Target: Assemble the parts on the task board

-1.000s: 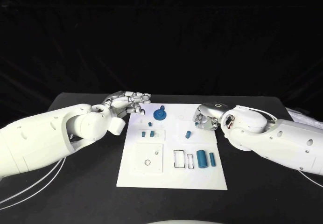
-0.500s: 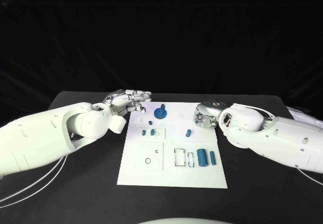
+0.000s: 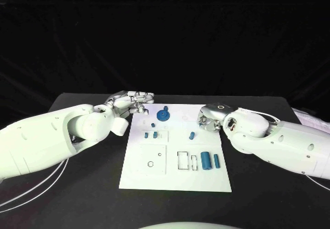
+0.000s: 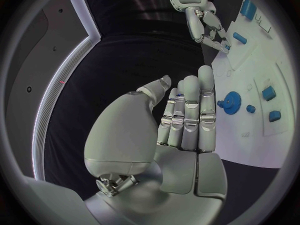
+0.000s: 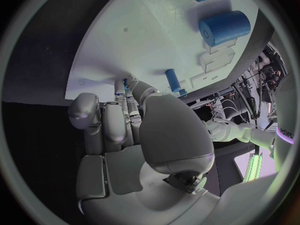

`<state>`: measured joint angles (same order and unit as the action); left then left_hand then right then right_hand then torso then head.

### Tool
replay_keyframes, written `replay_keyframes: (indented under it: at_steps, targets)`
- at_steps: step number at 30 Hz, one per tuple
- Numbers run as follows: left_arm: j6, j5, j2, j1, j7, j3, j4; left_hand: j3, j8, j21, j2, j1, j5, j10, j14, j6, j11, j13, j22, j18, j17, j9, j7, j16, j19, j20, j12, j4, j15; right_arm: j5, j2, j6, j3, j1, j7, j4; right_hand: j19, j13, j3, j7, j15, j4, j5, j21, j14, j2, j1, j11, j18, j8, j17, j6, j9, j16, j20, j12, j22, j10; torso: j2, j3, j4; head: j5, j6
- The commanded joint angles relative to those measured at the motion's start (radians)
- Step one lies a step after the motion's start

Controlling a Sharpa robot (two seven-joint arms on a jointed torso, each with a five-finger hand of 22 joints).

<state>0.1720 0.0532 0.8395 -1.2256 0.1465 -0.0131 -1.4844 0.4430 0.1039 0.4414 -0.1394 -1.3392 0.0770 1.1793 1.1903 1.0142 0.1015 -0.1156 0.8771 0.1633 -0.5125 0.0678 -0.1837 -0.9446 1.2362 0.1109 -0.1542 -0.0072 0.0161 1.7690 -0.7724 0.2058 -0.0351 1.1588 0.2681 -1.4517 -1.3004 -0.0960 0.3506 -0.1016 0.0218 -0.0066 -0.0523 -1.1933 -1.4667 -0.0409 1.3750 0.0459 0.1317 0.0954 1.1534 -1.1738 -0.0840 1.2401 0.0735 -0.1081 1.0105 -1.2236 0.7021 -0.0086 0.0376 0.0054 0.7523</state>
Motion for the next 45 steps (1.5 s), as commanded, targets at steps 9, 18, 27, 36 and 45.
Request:
replay_keyframes:
  at_steps: [9, 18, 27, 36, 45]
  targets:
    - [0.009, 0.007, -0.004, 0.000, 0.014, 0.000, 0.008, -0.008, 0.008, -0.006, 0.009, -0.008, 0.002, -0.011, -0.007, -0.009, 0.002, -0.001, -0.003, 0.019, 0.003, 0.000, 0.000, 0.005, -0.001, 0.004, -0.007, -0.003, 0.001, -0.097, -0.065, 0.076, 0.013, 0.015, -0.025, -0.080, -0.006, 0.010, 0.017, -0.008, 0.006, -0.009, 0.004, -0.009, -0.042, 0.002, 0.006, 0.004, -0.020, -0.004, 0.002, 0.000, -0.001, 0.009, 0.001, 0.013, 0.005, -0.007, 0.000, 0.0002, -0.0007, 0.005, -0.002]
    - [0.010, 0.007, -0.003, 0.000, 0.014, 0.000, 0.011, -0.008, 0.008, -0.006, 0.009, -0.008, 0.002, -0.011, -0.007, -0.009, 0.002, -0.001, -0.003, 0.019, 0.003, 0.000, 0.000, 0.005, -0.001, 0.004, -0.007, -0.003, 0.001, -0.136, -0.102, 0.096, 0.016, 0.025, -0.046, -0.167, -0.007, 0.011, 0.019, -0.009, 0.005, -0.011, 0.004, -0.011, -0.042, 0.002, 0.008, 0.005, -0.020, -0.005, 0.004, 0.000, -0.001, 0.011, 0.001, 0.015, 0.007, -0.008, 0.001, 0.0001, -0.0021, 0.010, 0.000]
    - [0.007, 0.007, -0.005, 0.001, 0.015, -0.001, 0.012, -0.008, 0.008, -0.006, 0.009, -0.008, 0.002, -0.011, -0.007, -0.009, 0.002, -0.001, -0.003, 0.019, 0.003, 0.000, 0.000, 0.005, -0.001, 0.004, -0.007, -0.003, 0.001, -0.164, -0.066, 0.119, 0.016, 0.019, -0.083, -0.254, -0.010, 0.016, 0.030, -0.016, 0.003, -0.020, 0.003, -0.016, -0.042, 0.005, 0.018, 0.010, -0.021, -0.009, 0.007, 0.001, -0.001, 0.015, 0.004, 0.019, 0.014, -0.010, 0.001, -0.0017, 0.0006, 0.022, -0.001]
    - [0.005, 0.007, -0.007, 0.001, 0.017, -0.001, 0.005, -0.008, 0.008, -0.006, 0.009, -0.008, 0.002, -0.011, -0.007, -0.009, 0.002, -0.001, -0.003, 0.019, 0.003, 0.000, 0.000, 0.005, -0.001, 0.004, -0.007, -0.003, 0.001, -0.158, 0.016, 0.075, 0.011, -0.013, -0.105, -0.271, -0.009, 0.018, 0.035, -0.019, 0.002, -0.024, 0.002, -0.017, -0.042, 0.006, 0.021, 0.012, -0.021, -0.011, 0.007, 0.003, -0.001, 0.016, 0.006, 0.022, 0.014, -0.010, 0.001, -0.0028, 0.0002, 0.041, 0.006]
    - [0.005, 0.007, -0.009, 0.001, 0.019, -0.001, -0.003, -0.008, 0.008, -0.007, 0.009, -0.008, 0.002, -0.011, -0.007, -0.009, 0.002, -0.001, -0.003, 0.019, 0.003, 0.000, 0.000, 0.005, -0.001, 0.004, -0.008, -0.003, 0.001, -0.128, 0.083, 0.024, 0.002, -0.065, -0.112, -0.219, -0.009, 0.019, 0.037, -0.020, 0.001, -0.025, 0.002, -0.016, -0.042, 0.007, 0.021, 0.013, -0.021, -0.012, 0.007, 0.004, -0.001, 0.017, 0.006, 0.023, 0.013, -0.009, 0.001, -0.0028, 0.0011, 0.051, 0.021]
